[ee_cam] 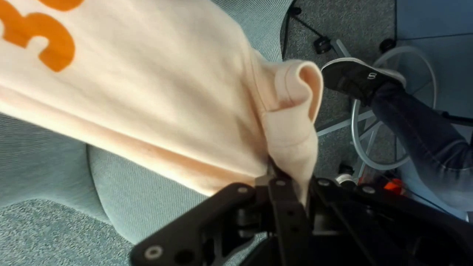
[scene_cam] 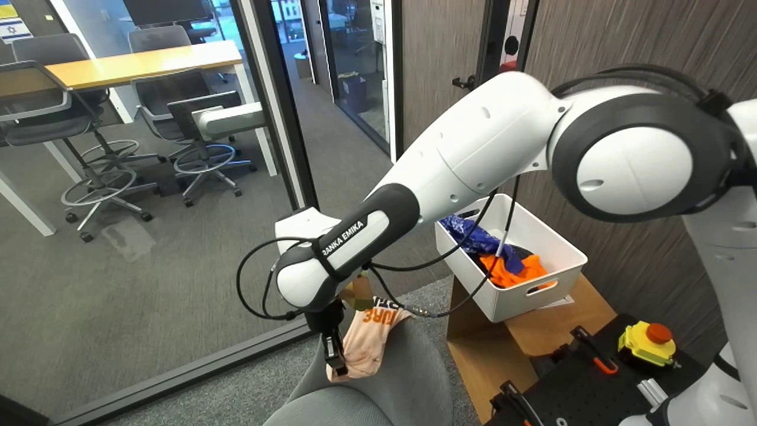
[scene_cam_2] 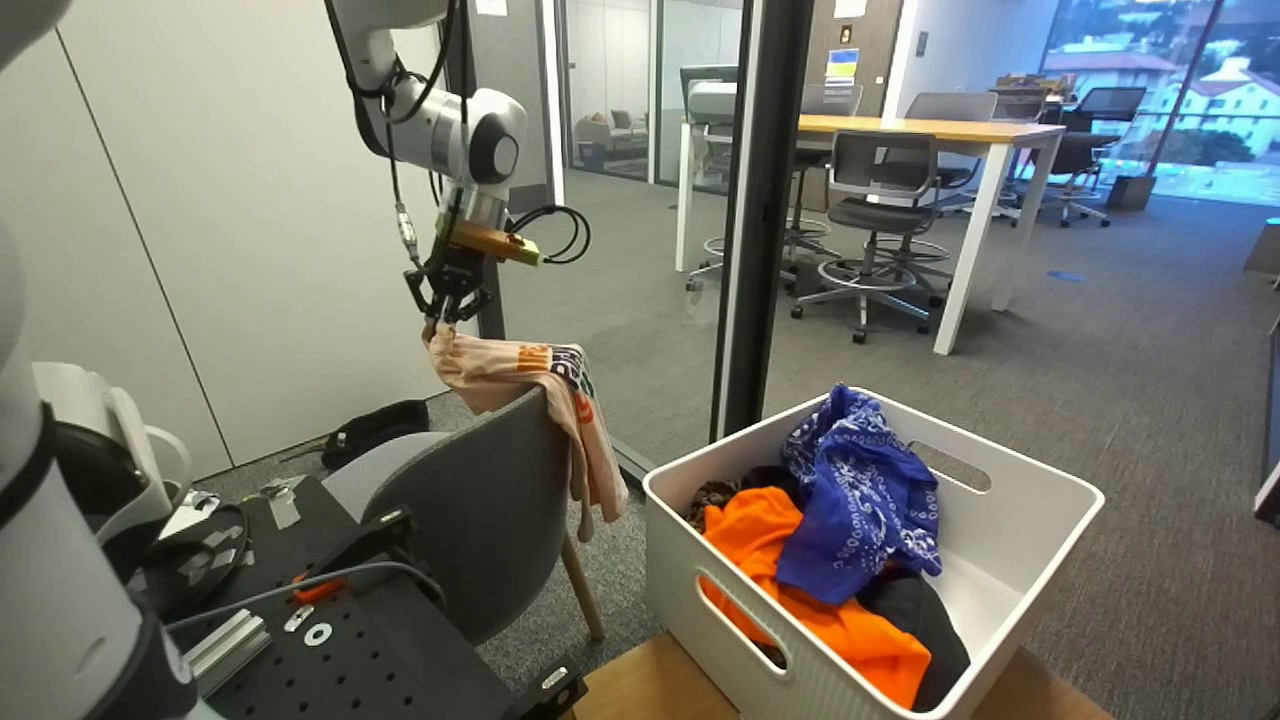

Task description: Remove the peach shirt from the white bin and hang it on the back of the chair

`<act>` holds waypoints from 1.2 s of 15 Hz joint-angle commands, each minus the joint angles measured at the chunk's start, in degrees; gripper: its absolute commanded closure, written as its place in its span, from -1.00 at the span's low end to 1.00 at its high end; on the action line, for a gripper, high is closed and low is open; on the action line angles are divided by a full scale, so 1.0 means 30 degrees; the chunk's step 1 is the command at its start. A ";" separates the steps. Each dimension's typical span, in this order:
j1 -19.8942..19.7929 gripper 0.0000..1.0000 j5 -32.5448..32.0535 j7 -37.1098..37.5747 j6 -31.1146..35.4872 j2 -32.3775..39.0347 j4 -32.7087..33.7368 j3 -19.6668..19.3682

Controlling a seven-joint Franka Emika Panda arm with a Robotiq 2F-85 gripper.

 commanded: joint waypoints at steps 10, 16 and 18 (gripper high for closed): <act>0.0843 0.32 -0.1216 0.0065 -0.3704 0.4732 0.5631 0.0066; 0.0717 -0.55 -0.1675 0.0176 -0.3982 0.4208 0.5765 -0.0330; 0.0565 -0.85 -0.2099 0.0163 -0.4073 0.3666 0.5339 -0.0513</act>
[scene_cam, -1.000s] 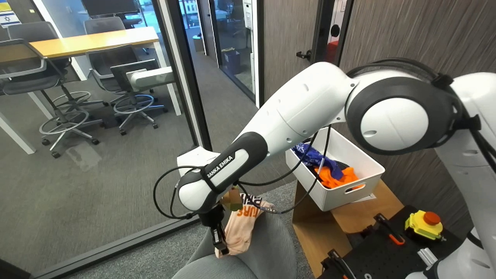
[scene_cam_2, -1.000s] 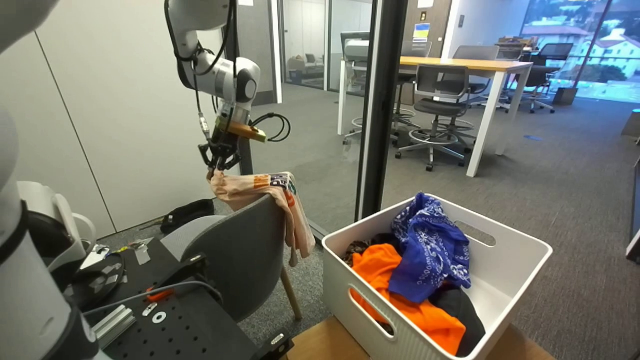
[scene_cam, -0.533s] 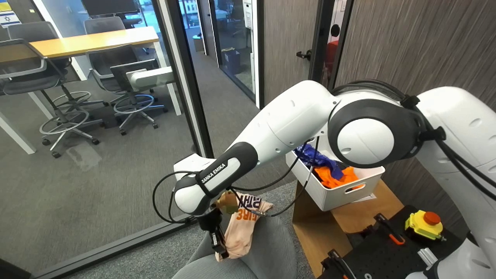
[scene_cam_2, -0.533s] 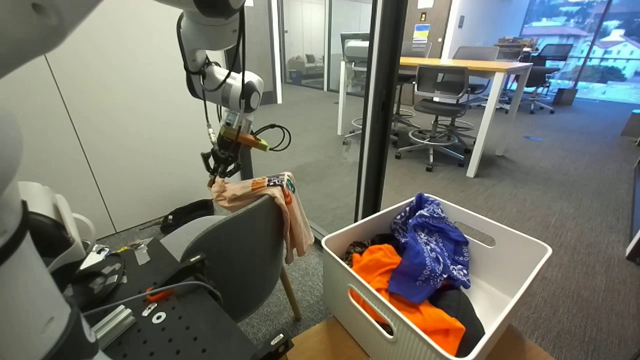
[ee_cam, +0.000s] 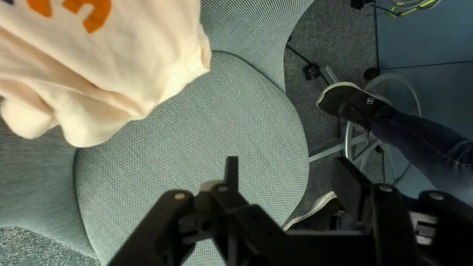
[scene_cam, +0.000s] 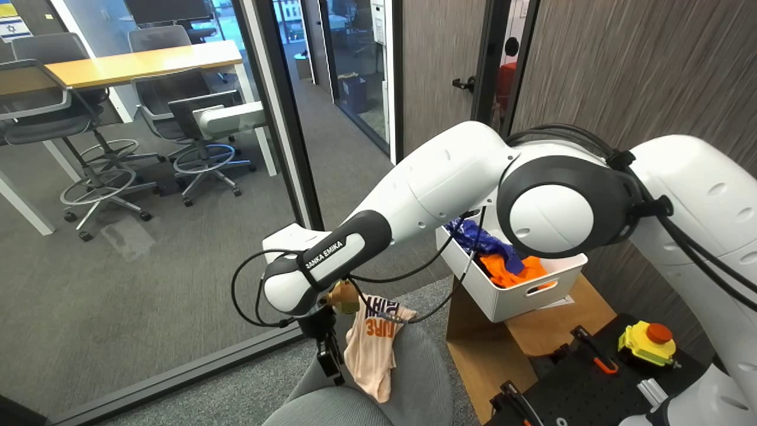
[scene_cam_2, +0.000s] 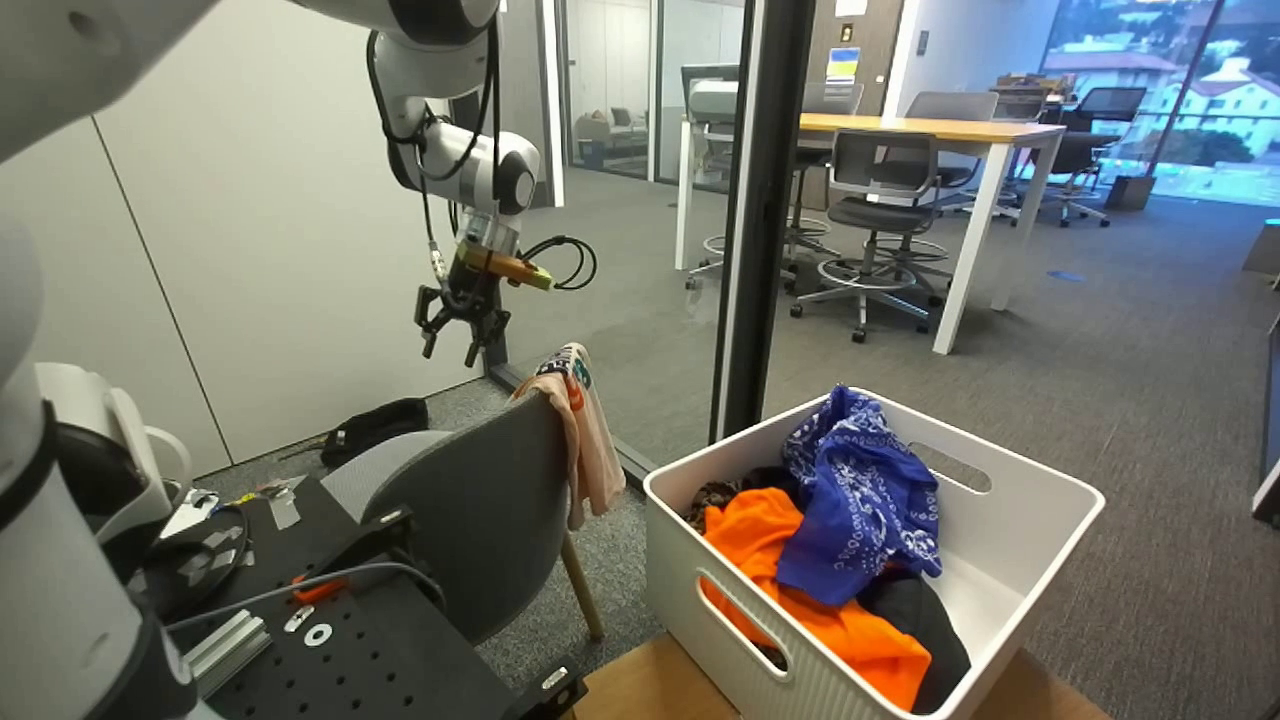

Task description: Remove the peach shirt from the white bin and hang it on the back of the chair

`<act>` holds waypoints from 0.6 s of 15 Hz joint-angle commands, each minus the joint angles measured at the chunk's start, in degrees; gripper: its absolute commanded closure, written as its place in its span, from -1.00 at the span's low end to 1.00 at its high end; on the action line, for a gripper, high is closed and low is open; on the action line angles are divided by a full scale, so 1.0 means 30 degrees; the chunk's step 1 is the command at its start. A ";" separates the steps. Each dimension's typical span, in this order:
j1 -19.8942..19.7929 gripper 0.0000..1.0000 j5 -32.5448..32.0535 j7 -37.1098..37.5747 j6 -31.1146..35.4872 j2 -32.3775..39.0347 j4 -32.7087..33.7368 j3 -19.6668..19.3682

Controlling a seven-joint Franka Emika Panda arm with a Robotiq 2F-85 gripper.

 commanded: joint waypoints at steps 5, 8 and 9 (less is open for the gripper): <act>-0.1500 -1.00 -0.1035 0.0092 -0.1084 -0.3911 -0.2880 -0.0609; -0.2536 -1.00 -0.0578 0.0645 -0.0315 -0.6613 -0.5386 -0.0729; -0.2841 -0.98 -0.0410 0.1115 0.0104 -0.7664 -0.6388 -0.0792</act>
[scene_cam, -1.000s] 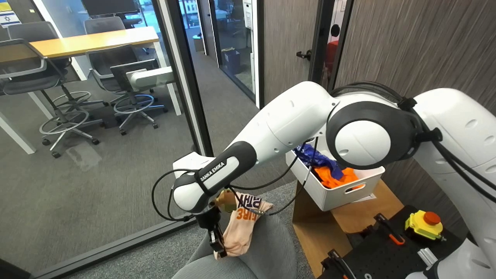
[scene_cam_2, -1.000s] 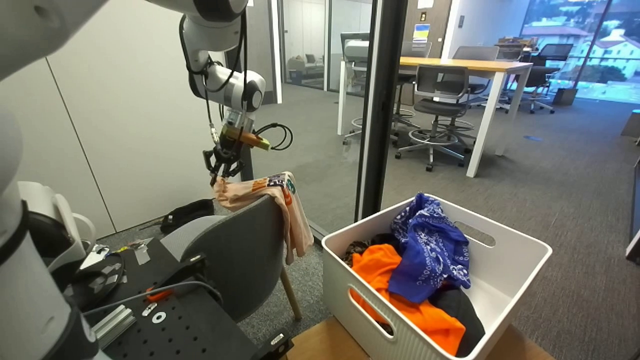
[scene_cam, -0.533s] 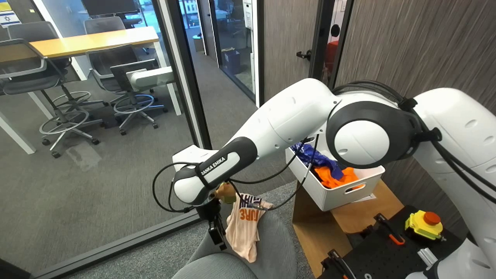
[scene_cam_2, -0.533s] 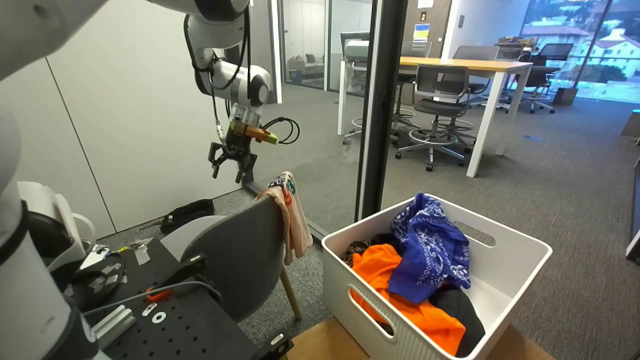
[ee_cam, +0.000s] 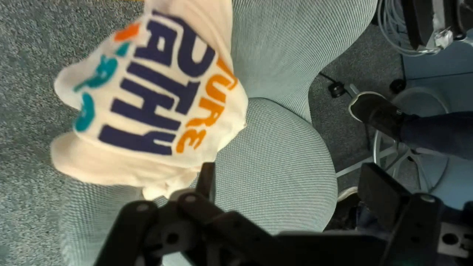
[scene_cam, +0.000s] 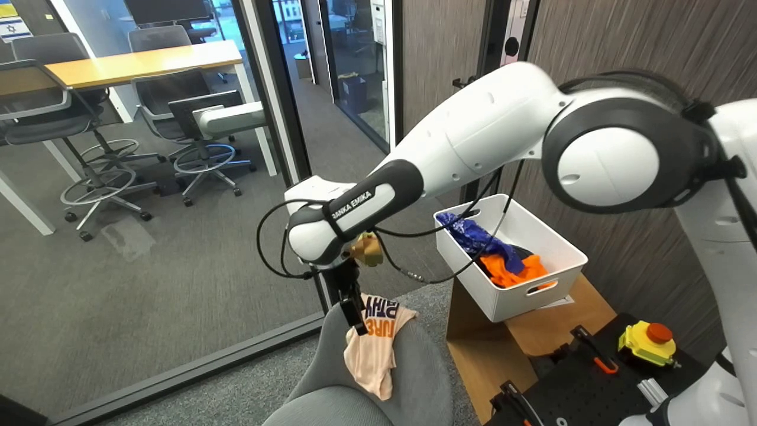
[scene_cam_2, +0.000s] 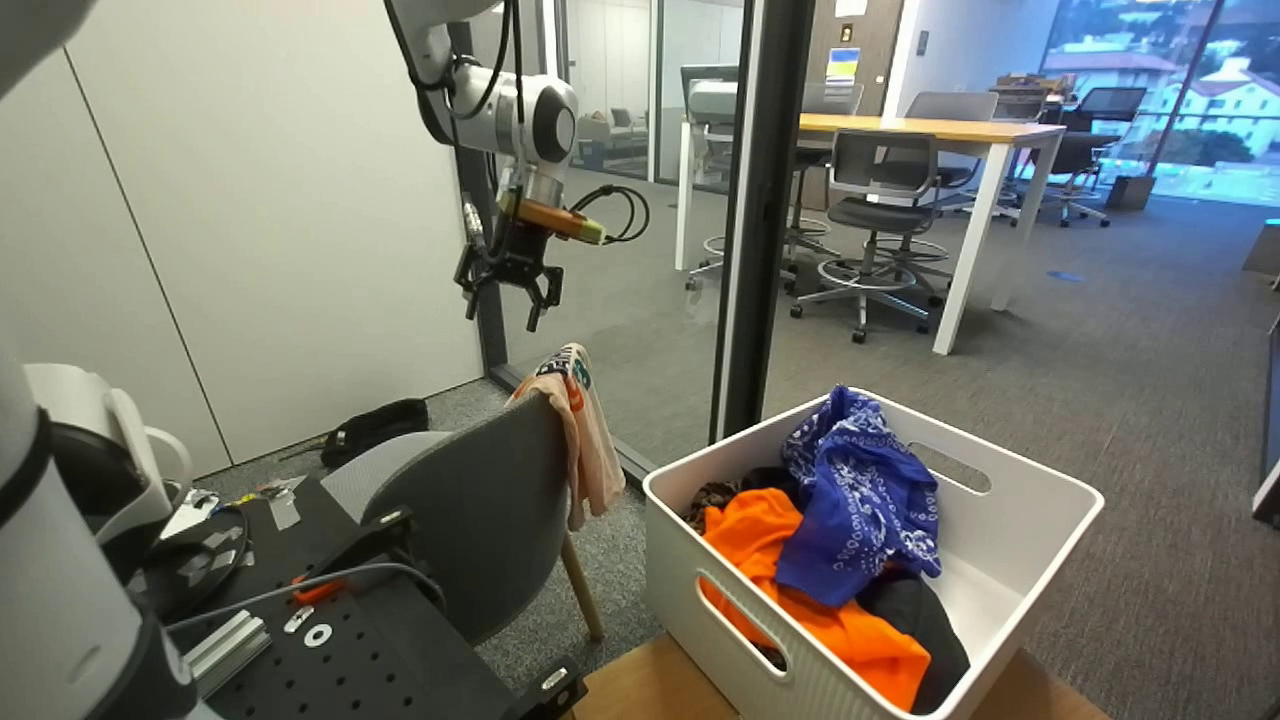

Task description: Remove the peach shirt from the white bin and hang it on the back of the chair

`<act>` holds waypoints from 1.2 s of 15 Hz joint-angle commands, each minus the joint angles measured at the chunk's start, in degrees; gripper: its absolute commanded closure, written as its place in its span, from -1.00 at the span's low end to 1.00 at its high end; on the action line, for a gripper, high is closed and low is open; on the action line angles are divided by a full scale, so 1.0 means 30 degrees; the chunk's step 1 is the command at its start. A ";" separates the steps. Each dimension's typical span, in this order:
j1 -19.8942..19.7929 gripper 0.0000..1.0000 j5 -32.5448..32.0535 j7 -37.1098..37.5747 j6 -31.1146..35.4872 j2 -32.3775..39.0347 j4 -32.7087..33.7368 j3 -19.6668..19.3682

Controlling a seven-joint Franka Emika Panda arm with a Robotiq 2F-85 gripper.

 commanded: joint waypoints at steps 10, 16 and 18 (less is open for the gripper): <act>-0.2483 -1.00 0.4218 0.5918 0.2501 -1.4000 -1.2115 -0.1366; -0.2444 -1.00 0.5117 0.8696 0.2101 -2.0298 -1.6591 -0.3181; -0.2555 -1.00 0.4777 0.9876 0.2027 -2.2430 -1.7991 -0.3698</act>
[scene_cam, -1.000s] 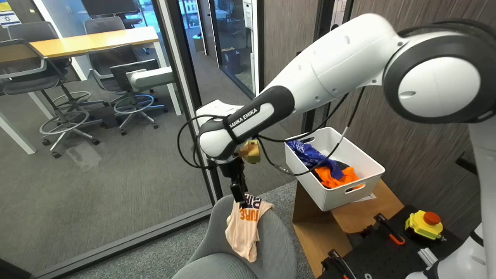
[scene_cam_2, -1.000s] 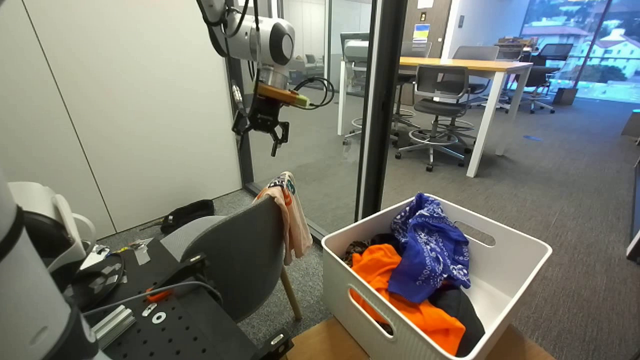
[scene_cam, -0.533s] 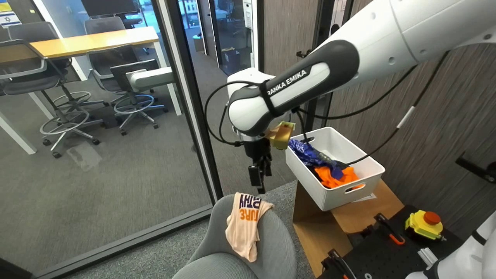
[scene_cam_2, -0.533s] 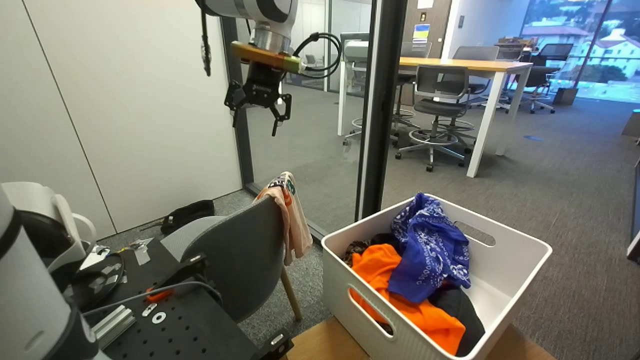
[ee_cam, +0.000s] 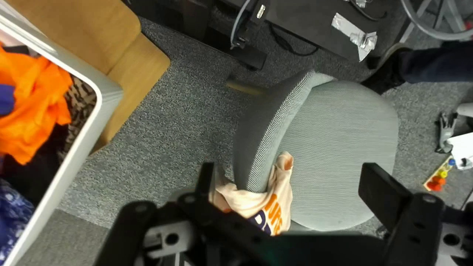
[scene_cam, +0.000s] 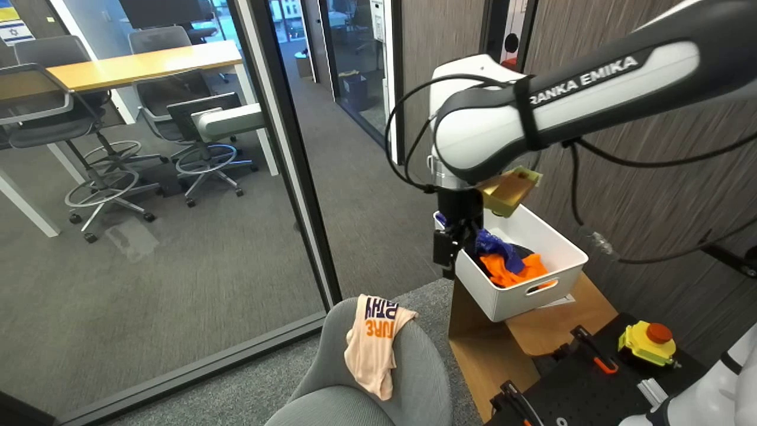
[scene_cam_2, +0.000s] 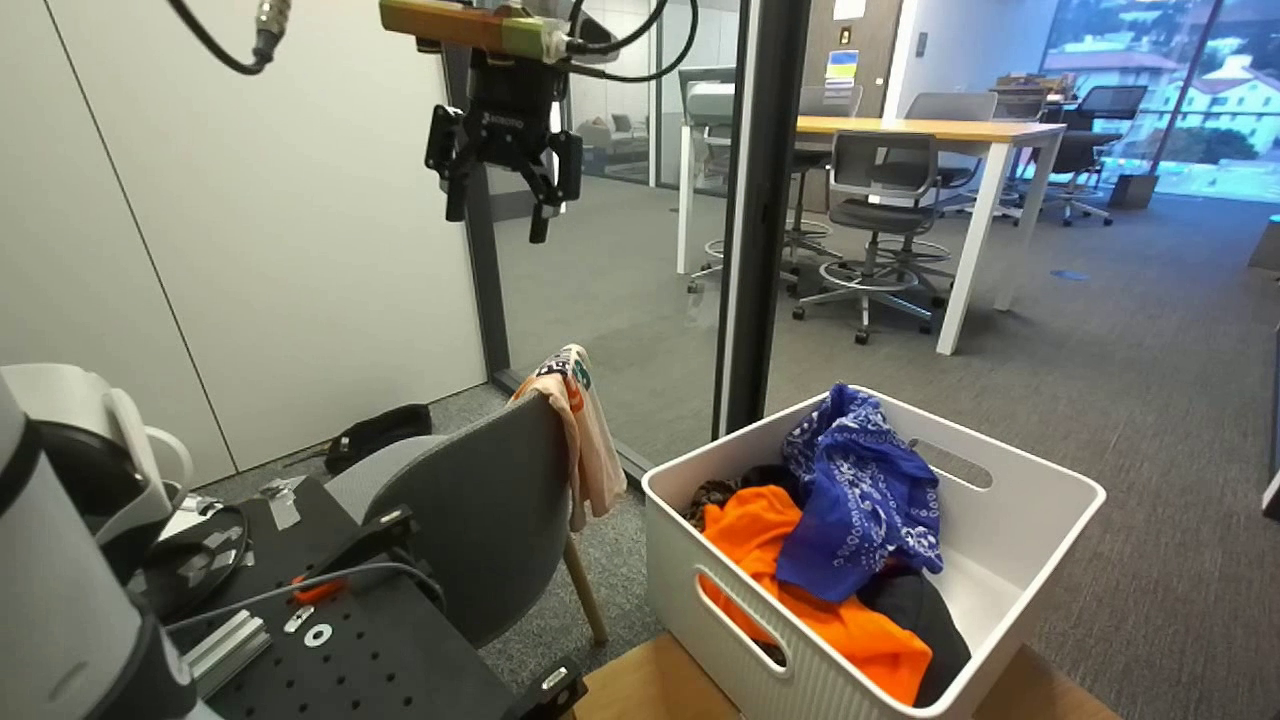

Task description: Remove the peach shirt from the white bin and hang it on the back of the chair

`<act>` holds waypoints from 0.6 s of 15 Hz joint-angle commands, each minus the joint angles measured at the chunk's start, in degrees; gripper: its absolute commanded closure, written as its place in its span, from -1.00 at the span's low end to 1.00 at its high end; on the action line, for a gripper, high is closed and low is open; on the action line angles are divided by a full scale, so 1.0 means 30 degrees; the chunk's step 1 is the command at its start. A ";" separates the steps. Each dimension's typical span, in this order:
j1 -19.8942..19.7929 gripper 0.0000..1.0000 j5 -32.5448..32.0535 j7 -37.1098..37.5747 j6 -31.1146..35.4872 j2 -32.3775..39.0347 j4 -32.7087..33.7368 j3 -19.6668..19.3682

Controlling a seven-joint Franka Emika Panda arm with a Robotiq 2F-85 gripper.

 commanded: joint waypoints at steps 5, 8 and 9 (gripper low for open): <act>-0.0591 -1.00 -0.0740 0.2557 -0.1032 -0.9058 -0.5676 -0.1691; -0.0974 -1.00 -0.1192 0.2611 -0.2058 -1.1124 -0.6477 -0.2165; -0.1033 -1.00 -0.1238 0.2726 -0.2491 -1.1888 -0.6697 -0.2205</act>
